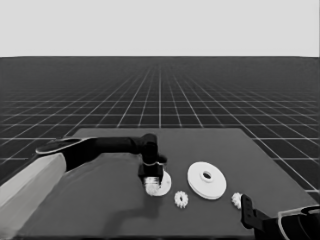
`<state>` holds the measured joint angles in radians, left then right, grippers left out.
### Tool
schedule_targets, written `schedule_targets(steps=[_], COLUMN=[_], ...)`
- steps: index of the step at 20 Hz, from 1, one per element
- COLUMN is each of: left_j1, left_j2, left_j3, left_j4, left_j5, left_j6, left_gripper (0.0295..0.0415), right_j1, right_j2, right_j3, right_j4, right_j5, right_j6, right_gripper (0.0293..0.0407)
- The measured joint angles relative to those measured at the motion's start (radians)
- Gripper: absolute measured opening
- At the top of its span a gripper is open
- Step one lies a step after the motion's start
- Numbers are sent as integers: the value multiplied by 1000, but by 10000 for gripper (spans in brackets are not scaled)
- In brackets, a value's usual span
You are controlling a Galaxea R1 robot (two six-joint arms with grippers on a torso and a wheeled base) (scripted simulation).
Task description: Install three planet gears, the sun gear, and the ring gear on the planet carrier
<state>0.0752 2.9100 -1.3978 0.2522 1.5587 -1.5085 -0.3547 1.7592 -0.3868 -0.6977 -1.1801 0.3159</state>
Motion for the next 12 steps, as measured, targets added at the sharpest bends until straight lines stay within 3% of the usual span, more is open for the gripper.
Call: schedule_targets(steps=[3,8,9,10,12], left_j1=[-52,-63,-170,-276,-369], left_j2=[-2,-3,-269,-635,-984], left_j3=[18,20,381,625,856], left_j4=[-50,-63,-14,16,44], left_j5=[4,4,-354,-571,-775], left_j6=[-14,-16,468,967,1550], left_gripper=[385,385,408,410,394], right_j1=[0,0,0,0,0], right_j2=[0,0,0,0,0], right_j3=[0,0,0,0,0], right_j4=[0,0,0,0,0], right_j5=[0,0,0,0,0], right_j6=[0,0,0,0,0], right_gripper=[385,385,385,385,385])
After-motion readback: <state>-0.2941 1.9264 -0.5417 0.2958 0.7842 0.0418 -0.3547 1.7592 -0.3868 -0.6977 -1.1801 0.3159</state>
